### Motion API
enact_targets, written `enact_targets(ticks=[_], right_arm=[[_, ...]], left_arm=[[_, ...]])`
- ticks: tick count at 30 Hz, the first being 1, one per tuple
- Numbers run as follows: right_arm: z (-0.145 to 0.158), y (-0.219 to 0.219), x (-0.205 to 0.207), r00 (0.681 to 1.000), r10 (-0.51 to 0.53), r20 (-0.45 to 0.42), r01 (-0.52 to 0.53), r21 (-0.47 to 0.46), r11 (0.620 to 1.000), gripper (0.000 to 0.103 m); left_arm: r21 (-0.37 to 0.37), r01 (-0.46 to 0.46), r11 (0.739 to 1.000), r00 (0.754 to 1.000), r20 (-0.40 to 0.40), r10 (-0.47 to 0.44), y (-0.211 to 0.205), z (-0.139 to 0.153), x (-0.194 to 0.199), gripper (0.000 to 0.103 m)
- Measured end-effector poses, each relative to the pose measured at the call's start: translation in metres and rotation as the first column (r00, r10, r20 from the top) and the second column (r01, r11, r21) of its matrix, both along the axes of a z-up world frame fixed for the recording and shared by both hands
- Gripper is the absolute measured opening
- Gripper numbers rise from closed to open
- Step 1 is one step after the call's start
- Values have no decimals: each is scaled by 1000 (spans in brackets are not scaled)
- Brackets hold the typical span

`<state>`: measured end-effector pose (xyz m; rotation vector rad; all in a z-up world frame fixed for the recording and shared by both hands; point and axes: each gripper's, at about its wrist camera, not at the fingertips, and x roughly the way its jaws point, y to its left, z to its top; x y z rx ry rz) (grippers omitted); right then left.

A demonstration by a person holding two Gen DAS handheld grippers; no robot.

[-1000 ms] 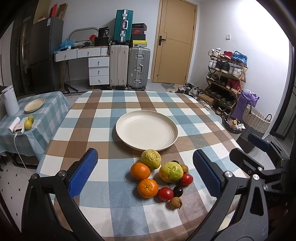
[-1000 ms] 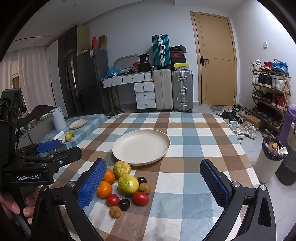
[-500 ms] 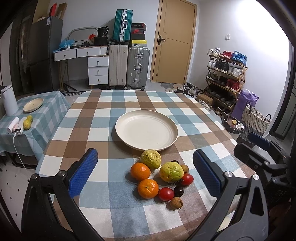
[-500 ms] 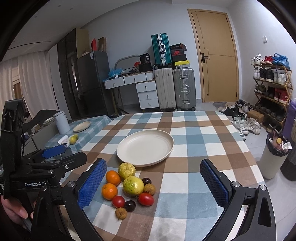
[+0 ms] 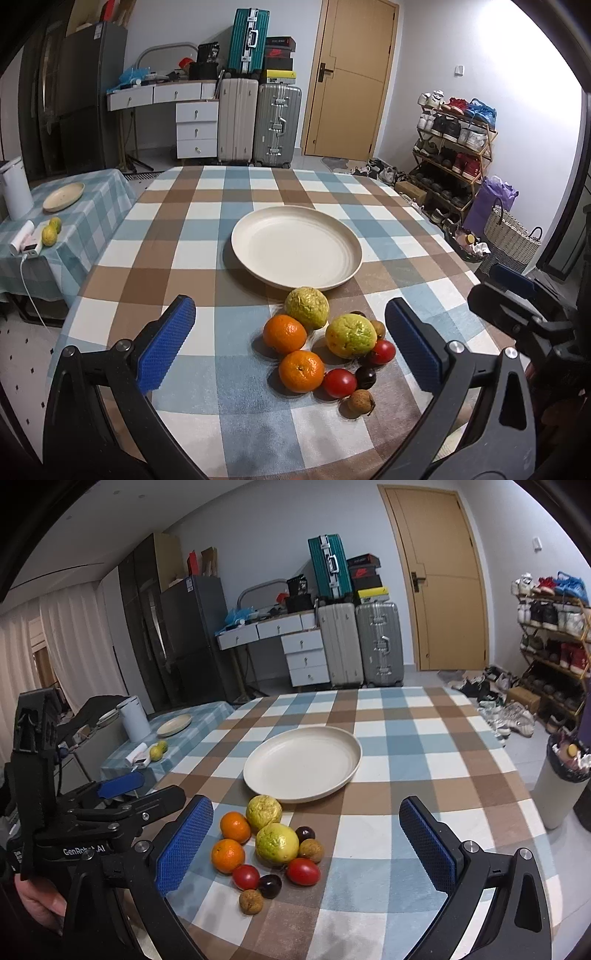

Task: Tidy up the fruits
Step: 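Close the right tool around the bumpy yellow guava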

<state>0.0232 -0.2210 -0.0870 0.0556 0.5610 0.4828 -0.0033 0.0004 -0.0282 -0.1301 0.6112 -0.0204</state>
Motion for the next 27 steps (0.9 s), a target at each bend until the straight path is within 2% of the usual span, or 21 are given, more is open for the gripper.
enact_targets(ticks=[5,11,16,23,27], right_arm=[[-9,5,17,998,32,-49,-31,18,999,103],[-30,19,50,980,114,-161,-107,50,993,103],[-48,35,78,953,174,-247,-155,95,983,103],[-72,64,111,895,251,-369,-209,150,966,102],[-83,73,124,870,256,-421,-205,163,965,88]], left_arm=[[-20,-11,1000,1000,-27,10,14,-17,15,102],[-73,-22,997,998,-61,18,38,-36,31,102],[-93,-18,996,996,-88,9,56,-48,43,102],[-111,-6,994,995,-104,-5,73,-60,57,102],[-119,0,993,994,-113,-13,80,-65,62,102]])
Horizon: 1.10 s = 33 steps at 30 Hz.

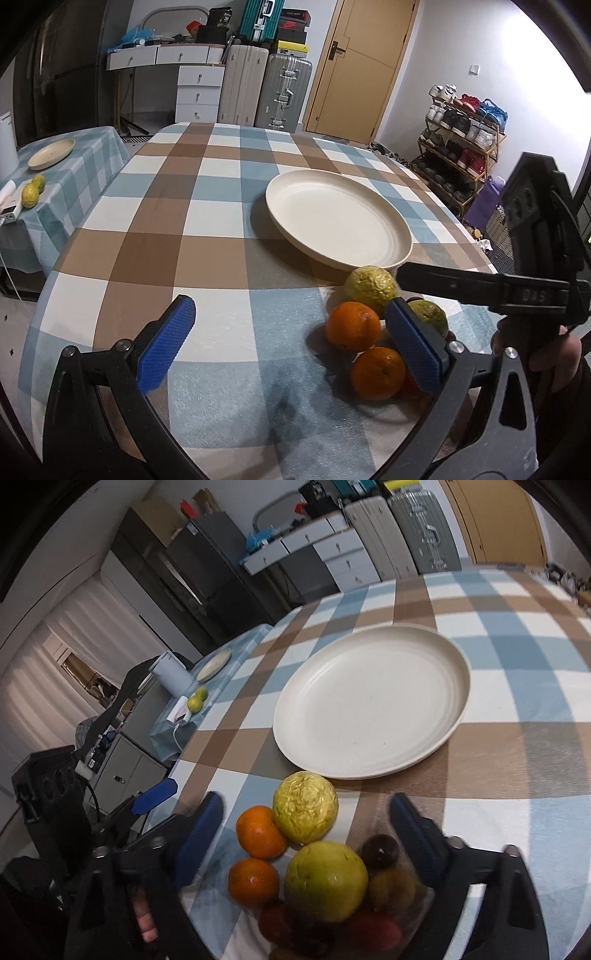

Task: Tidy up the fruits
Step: 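Close the right tool around the bumpy yellow guava, then lift the guava with the right tool while the left tool grasps an orange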

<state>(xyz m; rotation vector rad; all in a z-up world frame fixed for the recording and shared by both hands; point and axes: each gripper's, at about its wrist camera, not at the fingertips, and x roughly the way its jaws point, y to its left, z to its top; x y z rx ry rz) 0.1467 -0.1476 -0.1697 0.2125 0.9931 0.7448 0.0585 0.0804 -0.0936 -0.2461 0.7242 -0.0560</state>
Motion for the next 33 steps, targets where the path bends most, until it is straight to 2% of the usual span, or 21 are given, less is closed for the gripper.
enact_targets(ticks=[6,9,11,13,15,18,19,24,33], right_arm=[[-13,11,12,999,11,-43,-12,-31,999,87],[-18,15,16,998,20,-64,-23,-36,999,81],[-21,17,18,997,28,-75,-31,-38,999,77],[-23,20,20,995,36,-91,-40,-45,998,65],[-24,22,20,995,36,-93,-42,-55,998,64],[-24,21,21,994,42,-106,-47,-40,998,49],[-24,21,22,992,49,-113,-53,-32,998,47],[-21,22,19,994,55,-98,-59,-40,997,47],[-17,9,12,994,64,-93,-59,52,997,47]], left_arm=[[-8,7,1000,1000,-6,-7,8,-5,6,102],[-20,11,1000,1000,-12,-11,11,-9,13,102],[-26,14,1000,1000,-16,-15,11,-11,15,102],[-33,20,999,1000,-19,-21,12,-12,19,102],[-35,26,999,999,-22,-27,11,-14,21,102],[-38,27,999,999,-33,-28,10,-17,26,102],[-40,30,999,999,-36,-31,9,-18,26,102],[-67,41,997,998,-54,-45,7,-22,29,102],[-67,49,997,995,-87,-55,-1,-25,35,102]])
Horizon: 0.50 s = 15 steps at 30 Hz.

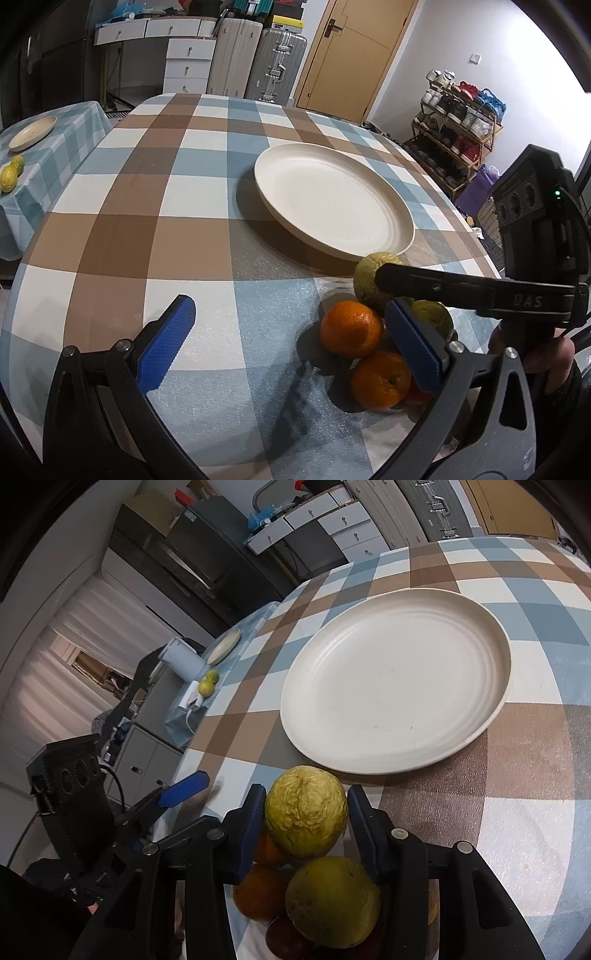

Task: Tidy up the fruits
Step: 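Lift the guava with the right tool while the left tool grasps an orange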

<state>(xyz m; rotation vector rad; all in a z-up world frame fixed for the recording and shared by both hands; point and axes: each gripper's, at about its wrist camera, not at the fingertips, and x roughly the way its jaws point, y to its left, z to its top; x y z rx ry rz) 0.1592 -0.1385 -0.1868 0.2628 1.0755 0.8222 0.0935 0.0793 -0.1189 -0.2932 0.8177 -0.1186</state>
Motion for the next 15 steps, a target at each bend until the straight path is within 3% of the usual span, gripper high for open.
enact_targets(ticks=[15], right_arm=[[25,-39,-5,992,-77,97,66,107,992,47]], left_arm=[[-47,64,997,995,-72,-67,-22,-13,21,99]])
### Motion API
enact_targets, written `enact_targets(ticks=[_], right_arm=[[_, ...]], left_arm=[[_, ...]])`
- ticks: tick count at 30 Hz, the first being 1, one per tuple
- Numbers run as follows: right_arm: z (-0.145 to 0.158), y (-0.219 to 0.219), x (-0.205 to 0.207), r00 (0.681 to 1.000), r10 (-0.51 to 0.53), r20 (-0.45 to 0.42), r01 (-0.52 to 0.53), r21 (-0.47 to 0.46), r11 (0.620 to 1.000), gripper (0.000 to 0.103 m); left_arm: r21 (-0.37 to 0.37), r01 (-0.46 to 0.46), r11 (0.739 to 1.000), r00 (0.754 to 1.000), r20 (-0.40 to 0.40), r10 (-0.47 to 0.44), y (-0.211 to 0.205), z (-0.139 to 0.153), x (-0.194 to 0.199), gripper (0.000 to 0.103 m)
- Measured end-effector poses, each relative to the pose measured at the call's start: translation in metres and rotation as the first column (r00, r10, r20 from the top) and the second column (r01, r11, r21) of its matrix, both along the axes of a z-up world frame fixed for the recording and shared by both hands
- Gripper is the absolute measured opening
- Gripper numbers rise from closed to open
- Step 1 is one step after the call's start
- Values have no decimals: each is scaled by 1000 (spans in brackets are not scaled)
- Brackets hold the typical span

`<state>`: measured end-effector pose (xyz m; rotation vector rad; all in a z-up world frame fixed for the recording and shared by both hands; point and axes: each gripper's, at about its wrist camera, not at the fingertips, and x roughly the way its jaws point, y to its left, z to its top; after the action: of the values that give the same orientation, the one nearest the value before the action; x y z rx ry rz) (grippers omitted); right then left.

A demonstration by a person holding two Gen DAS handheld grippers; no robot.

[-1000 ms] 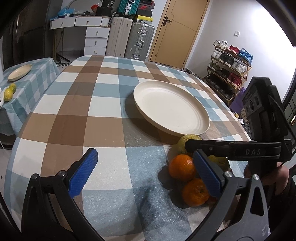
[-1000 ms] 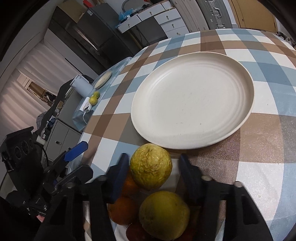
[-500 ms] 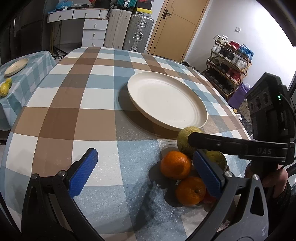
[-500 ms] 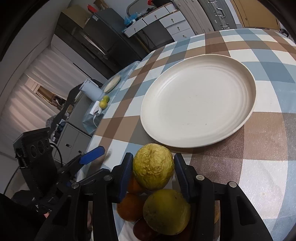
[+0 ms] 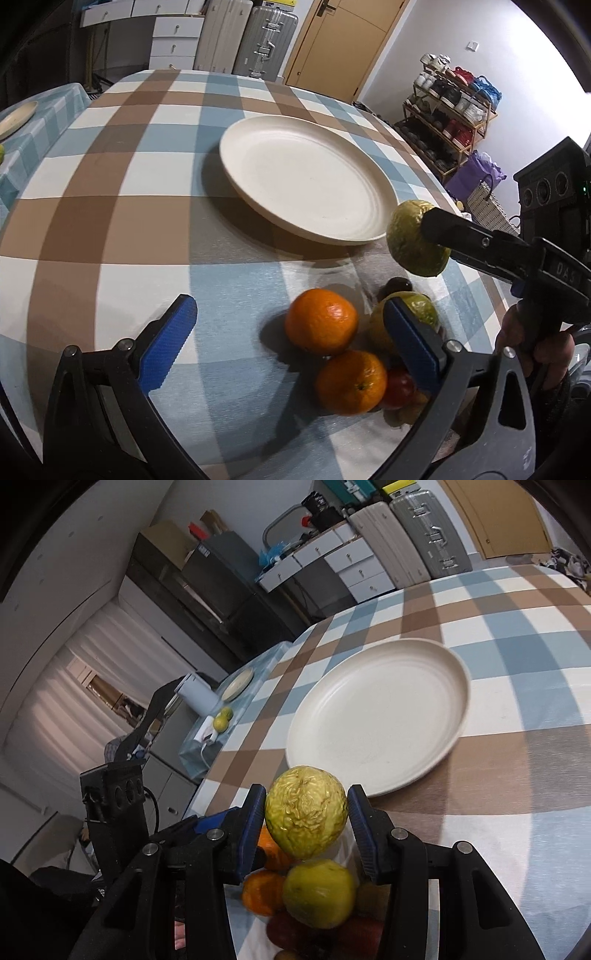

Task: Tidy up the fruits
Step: 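Lift the guava with the right tool while the left tool grasps an orange, then carry the orange and guava in both tools over the white plate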

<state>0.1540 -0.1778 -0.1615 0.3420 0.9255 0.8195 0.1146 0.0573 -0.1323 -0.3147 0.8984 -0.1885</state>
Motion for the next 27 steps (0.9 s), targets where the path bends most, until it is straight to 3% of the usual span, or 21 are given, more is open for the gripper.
enact_targets(ticks=[5,7,9,12,19,27], right_arm=[[1,-15,-1,1000,-23,5,23,1,1000,47],[1,-20,-2,999,-32,4,32,5,999,47],[2,-23,-3,999,-37,6,37,10,999,47],[2,-25,-4,999,-40,7,40,9,999,47],[2,-25,-4,999,-39,7,39,13,999,47],[2,-25,-3,999,-40,8,40,12,999,47]], left_arm=[[-45,23,999,1000,-21,-24,-4,-4,3,91],[-69,35,997,999,-37,-38,-4,-7,4,81],[-86,39,996,999,-34,-42,-3,-7,5,79],[-135,52,989,997,-49,-59,0,-10,8,67],[-164,78,983,995,-50,-87,-1,-12,7,39],[-189,101,977,994,-26,-107,1,-8,5,39]])
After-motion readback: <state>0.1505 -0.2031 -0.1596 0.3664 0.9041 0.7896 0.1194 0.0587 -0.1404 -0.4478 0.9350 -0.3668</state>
